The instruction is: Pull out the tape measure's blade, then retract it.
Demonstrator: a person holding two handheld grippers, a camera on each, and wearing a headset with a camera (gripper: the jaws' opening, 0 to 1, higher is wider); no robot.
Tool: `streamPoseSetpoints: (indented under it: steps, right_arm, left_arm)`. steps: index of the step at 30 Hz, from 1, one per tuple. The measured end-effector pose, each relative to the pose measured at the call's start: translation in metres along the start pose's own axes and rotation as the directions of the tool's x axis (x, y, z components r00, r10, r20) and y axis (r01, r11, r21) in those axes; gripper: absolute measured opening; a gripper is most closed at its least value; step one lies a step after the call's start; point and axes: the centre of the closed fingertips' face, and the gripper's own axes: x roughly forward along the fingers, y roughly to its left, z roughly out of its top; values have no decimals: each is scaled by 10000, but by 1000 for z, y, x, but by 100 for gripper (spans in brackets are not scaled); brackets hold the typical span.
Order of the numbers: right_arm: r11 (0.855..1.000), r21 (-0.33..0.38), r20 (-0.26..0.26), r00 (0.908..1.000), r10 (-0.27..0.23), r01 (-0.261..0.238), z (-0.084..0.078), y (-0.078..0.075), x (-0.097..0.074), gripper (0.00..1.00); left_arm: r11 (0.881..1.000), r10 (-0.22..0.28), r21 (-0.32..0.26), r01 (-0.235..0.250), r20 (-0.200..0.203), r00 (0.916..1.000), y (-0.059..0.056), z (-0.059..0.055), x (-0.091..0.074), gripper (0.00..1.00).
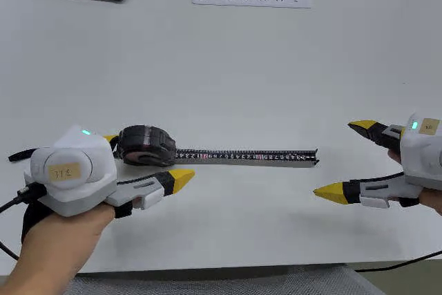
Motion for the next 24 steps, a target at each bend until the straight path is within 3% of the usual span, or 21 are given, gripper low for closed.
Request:
streamPoseSetpoints:
  steps: [4, 10, 24]
  right_arm:
    - [9997, -177, -90, 9998, 169, -171, -1, -4, 3, 83]
    - [9972, -532, -364, 9980, 514, -533, -1, -9, 9, 77]
    - [9877, -1098, -1034, 9896, 1004, -1117, -7, -18, 21, 67]
  left_arm:
    - [9976, 263, -646, -246, 259, 9993, 3, 3, 3, 85]
    - [9920, 727, -1066, -681, 400, 9965, 7, 2, 7, 82]
    - [9768, 1668, -1410, -1610, 302, 9855, 17, -2, 13, 73]
